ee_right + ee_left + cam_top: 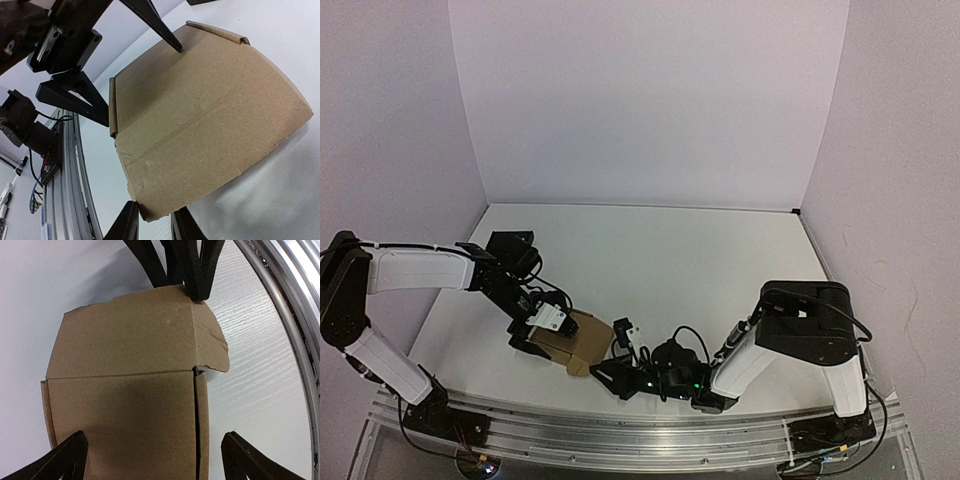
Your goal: Fold the paper box
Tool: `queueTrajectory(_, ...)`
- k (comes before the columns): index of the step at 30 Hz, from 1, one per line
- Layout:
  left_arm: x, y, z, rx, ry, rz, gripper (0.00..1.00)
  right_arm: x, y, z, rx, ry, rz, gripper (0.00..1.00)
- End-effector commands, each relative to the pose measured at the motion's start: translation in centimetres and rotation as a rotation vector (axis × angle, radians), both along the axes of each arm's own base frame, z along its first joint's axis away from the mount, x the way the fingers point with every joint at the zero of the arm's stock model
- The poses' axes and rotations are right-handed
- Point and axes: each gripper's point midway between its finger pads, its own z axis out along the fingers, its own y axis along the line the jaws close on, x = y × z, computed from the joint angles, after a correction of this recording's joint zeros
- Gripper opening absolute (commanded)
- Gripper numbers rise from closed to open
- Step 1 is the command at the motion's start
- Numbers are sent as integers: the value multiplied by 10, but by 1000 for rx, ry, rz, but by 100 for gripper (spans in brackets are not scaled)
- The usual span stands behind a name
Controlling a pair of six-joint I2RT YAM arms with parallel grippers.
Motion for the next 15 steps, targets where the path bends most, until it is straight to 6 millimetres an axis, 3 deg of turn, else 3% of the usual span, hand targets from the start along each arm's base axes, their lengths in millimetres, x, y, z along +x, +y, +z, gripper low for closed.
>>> queueTrajectory(1, -6, 7, -15, 36, 2, -29, 94, 9, 0, 35, 55, -103, -31, 23)
queueTrajectory(10, -7, 9, -18, 38, -2, -32, 92, 11, 10, 69, 42, -239, -41, 16)
queueTrajectory(15, -8, 9, -19, 40, 5, -33, 92, 12, 11, 68, -9, -279, -52, 16)
